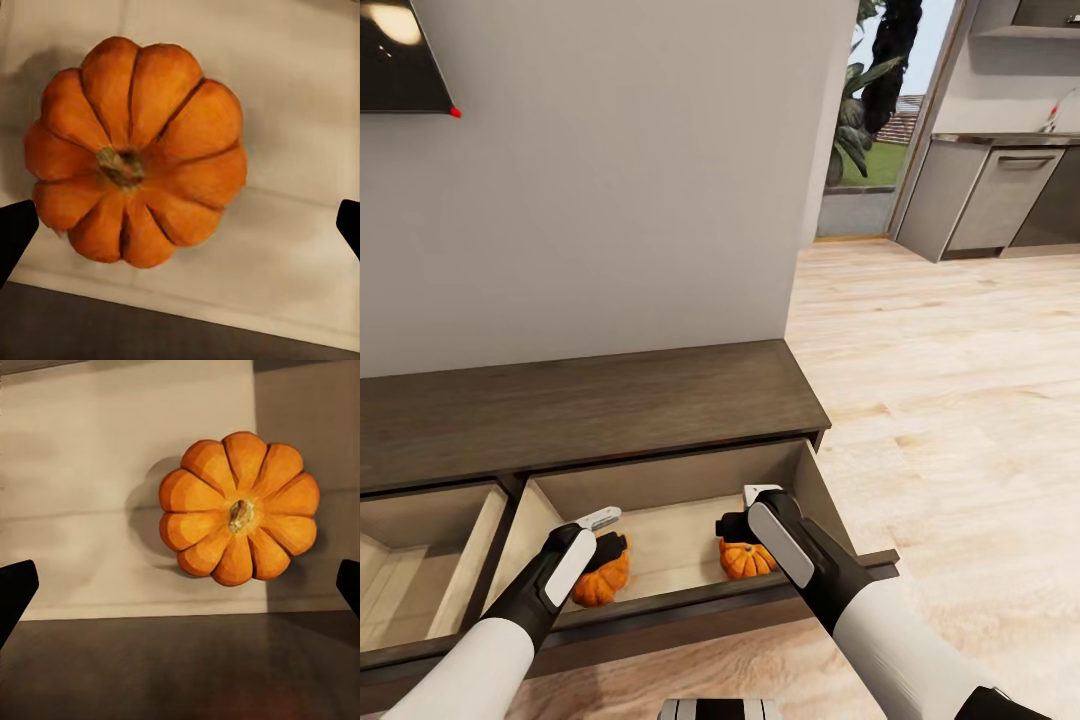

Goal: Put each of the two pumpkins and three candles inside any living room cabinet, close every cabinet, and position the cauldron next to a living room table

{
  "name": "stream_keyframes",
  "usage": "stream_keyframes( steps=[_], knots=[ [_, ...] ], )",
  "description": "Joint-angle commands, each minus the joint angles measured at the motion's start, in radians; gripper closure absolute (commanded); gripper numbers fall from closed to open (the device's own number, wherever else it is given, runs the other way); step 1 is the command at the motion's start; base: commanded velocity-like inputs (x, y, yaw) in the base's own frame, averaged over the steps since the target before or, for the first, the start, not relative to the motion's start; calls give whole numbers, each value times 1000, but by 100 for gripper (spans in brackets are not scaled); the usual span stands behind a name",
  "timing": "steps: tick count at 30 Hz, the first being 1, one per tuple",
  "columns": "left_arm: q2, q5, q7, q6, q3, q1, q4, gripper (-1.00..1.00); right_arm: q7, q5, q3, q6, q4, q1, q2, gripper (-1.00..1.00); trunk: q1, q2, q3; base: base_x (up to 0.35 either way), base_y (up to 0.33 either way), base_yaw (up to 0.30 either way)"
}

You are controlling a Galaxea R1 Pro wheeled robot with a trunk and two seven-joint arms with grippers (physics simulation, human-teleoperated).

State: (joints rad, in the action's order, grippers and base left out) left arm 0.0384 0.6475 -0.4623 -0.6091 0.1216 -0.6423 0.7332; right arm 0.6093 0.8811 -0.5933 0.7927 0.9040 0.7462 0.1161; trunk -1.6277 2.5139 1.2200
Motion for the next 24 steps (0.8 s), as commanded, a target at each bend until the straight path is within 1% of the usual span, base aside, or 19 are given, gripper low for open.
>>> stream_keyframes(
  steps=[1,9,20,24],
  knots=[
    [1,11,-10,-1,6,0,2,-100,10,10,-2,0,1,1,0,-100,0,0,1,0,0,0],
    [1,13,-9,-1,4,0,2,-100,10,10,-2,0,0,1,0,-100,0,0,1,0,0,0],
    [1,15,-9,-4,1,0,7,-100,10,10,-2,0,1,1,0,-100,5,-2,-42,0,0,0],
    [1,15,-8,-27,0,0,13,-100,10,10,-2,0,0,1,-1,-100,7,-3,-57,0,0,0]
  ],
)
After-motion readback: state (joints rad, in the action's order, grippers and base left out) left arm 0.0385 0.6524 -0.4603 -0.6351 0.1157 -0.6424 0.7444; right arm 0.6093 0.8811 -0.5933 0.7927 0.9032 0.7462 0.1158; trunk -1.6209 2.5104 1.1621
